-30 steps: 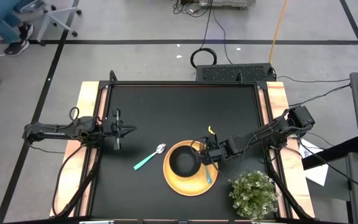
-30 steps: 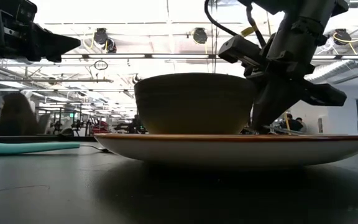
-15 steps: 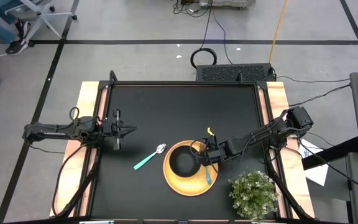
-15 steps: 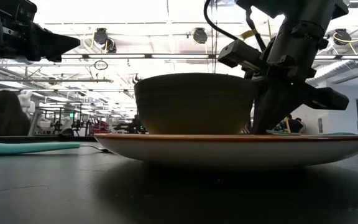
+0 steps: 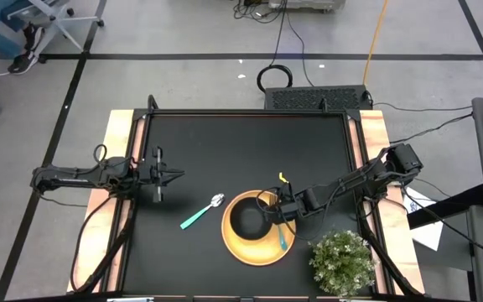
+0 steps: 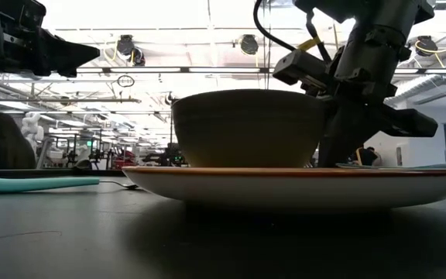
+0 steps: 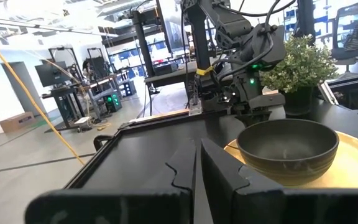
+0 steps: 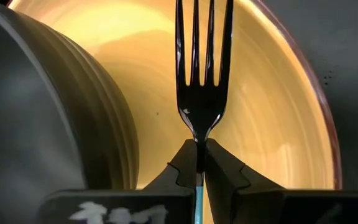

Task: Pick and place plate/cup/fork/spoon on tray
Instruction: Put the blue fork on the yellow plate beside the black bowl

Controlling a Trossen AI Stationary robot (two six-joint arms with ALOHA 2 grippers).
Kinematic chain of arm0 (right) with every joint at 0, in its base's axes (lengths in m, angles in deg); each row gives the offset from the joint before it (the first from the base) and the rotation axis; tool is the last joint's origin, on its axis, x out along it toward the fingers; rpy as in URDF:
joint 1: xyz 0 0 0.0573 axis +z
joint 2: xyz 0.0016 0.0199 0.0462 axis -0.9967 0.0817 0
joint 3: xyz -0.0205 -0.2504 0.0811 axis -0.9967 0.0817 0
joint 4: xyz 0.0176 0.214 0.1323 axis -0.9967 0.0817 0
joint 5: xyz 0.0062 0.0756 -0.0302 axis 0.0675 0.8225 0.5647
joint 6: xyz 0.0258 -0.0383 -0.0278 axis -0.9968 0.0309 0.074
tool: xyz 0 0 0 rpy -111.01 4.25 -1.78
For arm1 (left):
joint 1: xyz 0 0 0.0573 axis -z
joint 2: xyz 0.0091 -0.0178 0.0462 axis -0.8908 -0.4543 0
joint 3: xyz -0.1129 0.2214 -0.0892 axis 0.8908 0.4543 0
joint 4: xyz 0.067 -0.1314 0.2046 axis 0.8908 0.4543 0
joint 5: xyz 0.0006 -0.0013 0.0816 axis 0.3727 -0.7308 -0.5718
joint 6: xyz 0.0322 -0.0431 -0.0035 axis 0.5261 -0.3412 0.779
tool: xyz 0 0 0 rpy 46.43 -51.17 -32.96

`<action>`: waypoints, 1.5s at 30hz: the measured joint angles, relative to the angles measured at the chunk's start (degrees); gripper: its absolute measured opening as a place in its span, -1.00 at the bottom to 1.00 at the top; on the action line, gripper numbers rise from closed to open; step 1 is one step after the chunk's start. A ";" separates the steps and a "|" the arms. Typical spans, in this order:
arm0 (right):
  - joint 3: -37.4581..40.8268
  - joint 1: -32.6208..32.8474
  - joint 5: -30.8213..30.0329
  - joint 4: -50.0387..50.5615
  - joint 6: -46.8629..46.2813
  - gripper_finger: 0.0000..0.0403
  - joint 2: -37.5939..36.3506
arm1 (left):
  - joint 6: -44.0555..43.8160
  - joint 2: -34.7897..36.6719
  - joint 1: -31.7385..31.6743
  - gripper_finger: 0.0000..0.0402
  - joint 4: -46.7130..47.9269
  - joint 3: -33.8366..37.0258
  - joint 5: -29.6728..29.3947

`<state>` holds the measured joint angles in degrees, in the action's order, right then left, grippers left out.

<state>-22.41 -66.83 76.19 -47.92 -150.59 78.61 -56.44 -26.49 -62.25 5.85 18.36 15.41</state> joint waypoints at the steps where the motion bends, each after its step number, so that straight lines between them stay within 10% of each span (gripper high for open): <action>1: 0.00 0.00 0.00 0.10 0.00 -0.98 0.00 | 0.00 0.00 0.00 -0.85 0.02 0.00 0.00; 45: 2.82 -2.34 1.35 -3.55 2.59 -0.98 0.00 | -0.76 0.00 0.02 -0.85 0.02 0.00 0.00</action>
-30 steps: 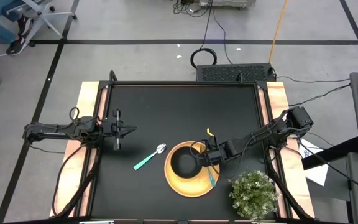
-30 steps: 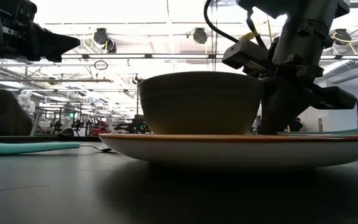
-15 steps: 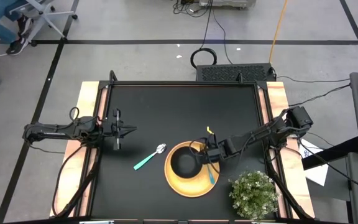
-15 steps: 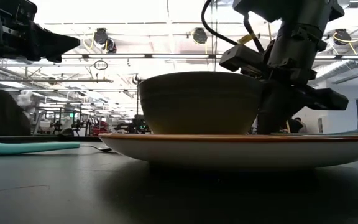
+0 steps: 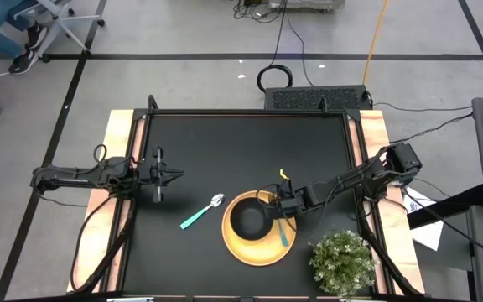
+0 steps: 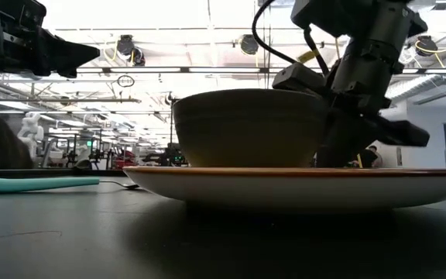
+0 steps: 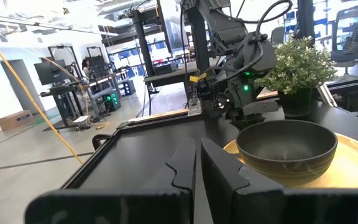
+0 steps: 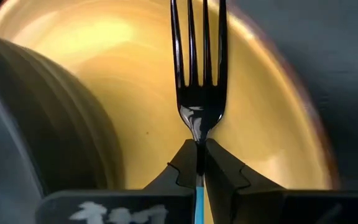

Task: Pick and place plate/cup/fork/spoon on tray
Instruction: Put the blue fork on the yellow plate beside the black bowl

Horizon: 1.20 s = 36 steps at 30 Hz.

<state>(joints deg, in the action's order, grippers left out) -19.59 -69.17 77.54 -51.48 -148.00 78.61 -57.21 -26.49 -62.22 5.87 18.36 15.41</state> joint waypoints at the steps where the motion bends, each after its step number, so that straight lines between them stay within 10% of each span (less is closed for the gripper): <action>1: 0.96 0.00 0.12 -1.88 -0.50 -0.98 -0.03 | 0.00 0.00 0.00 -0.85 -0.02 0.00 0.00; 36: 4.52 0.04 1.06 -7.40 0.25 -0.95 -0.09 | 0.15 0.00 0.00 -0.85 0.00 0.00 -0.02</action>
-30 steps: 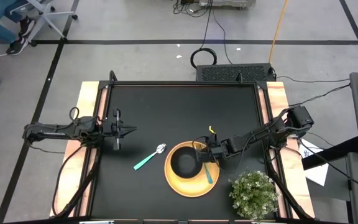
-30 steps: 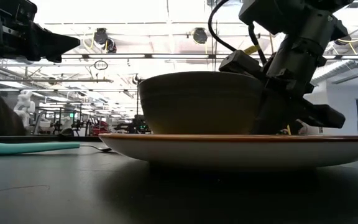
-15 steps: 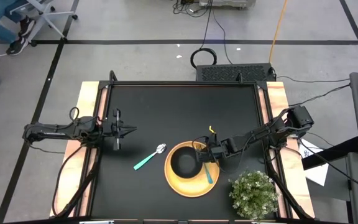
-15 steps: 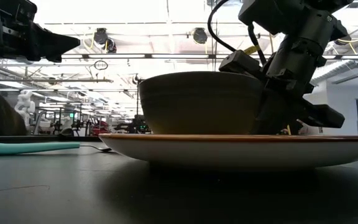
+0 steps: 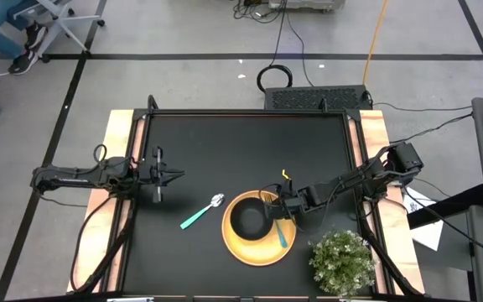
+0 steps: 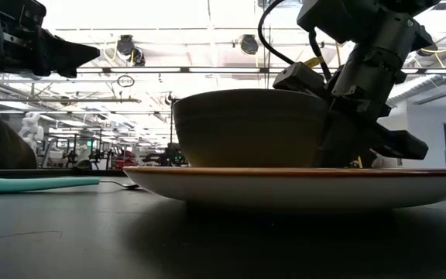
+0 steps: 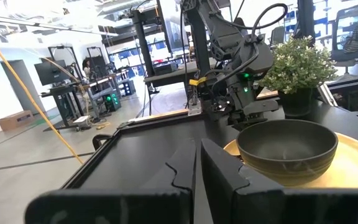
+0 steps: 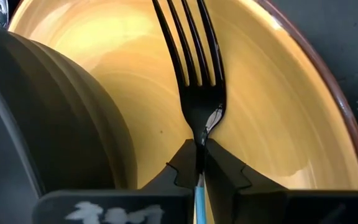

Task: Pick and place plate/cup/fork/spoon on tray
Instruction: Put the blue fork on the yellow plate beside the black bowl

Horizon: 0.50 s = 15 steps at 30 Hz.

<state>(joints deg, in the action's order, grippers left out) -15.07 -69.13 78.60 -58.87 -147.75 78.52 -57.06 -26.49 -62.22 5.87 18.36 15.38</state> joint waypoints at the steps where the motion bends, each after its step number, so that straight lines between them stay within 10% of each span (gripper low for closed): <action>1: 0.02 0.00 0.02 -0.07 0.09 -0.93 0.01 | 0.00 0.00 0.00 -0.85 0.00 0.00 0.00; 15: 0.04 0.07 -0.62 -0.19 0.33 -0.79 0.04 | 0.02 0.00 0.00 -0.85 0.00 0.00 0.00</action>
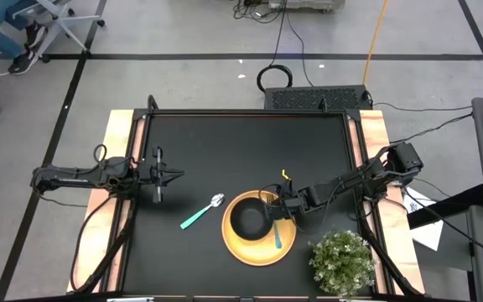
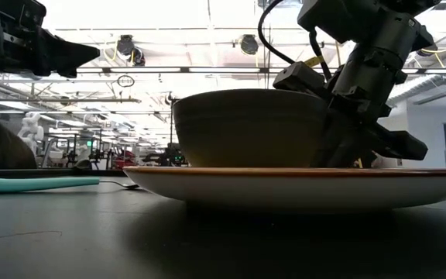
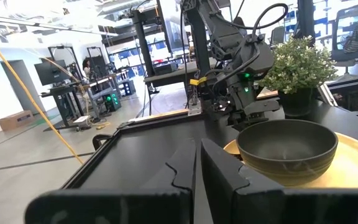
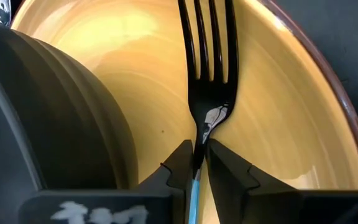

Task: Pick and place plate/cup/fork/spoon on tray
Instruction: Put the blue fork on the yellow plate beside the black bowl

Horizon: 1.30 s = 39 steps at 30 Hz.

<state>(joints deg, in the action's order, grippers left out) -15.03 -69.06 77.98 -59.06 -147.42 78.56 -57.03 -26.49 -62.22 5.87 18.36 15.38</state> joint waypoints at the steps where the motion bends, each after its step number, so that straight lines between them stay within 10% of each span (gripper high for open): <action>1: 0.00 0.00 -0.02 0.00 0.02 -0.79 0.00 | 0.02 0.00 -0.02 -0.85 0.00 0.00 0.00; 39: -1.93 -0.01 0.63 1.49 3.26 -0.65 -0.21 | -0.24 0.01 -0.01 -0.85 0.02 0.00 0.00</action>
<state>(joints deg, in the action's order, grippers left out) -16.95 -69.07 78.61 -57.56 -144.15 78.36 -57.27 -26.48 -62.24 5.89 18.36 15.38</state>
